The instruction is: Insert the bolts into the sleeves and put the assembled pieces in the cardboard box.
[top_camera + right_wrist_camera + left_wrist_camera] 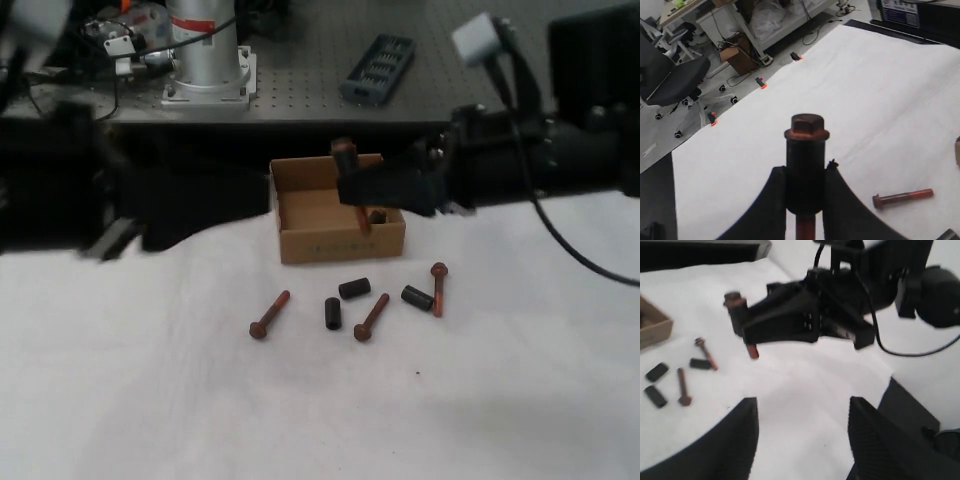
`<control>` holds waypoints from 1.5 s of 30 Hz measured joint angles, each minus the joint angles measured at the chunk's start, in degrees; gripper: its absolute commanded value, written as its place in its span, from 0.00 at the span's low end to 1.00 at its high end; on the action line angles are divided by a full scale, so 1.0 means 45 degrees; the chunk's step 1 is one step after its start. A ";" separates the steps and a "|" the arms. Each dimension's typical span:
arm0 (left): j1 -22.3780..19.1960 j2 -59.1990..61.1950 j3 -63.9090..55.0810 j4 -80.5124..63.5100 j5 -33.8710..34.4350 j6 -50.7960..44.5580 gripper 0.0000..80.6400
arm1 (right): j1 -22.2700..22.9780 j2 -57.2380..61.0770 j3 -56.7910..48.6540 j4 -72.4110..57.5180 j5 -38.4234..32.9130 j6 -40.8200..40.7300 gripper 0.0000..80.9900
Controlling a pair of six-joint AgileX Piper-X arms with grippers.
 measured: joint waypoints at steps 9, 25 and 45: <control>0.0649 -0.2688 0.0000 0.4662 -0.2661 0.2369 0.48 | -0.0509 0.5859 -0.5476 0.0044 0.0610 0.1962 0.03; 0.0678 -0.4134 0.0000 0.6043 -0.4478 0.2895 0.48 | -0.0694 0.9578 -1.0223 0.3215 0.3590 0.2447 0.03; 0.0678 -0.4134 0.0000 0.6043 -0.4478 0.2895 0.48 | -0.0726 0.9340 -1.1158 0.7689 0.4519 0.0915 0.40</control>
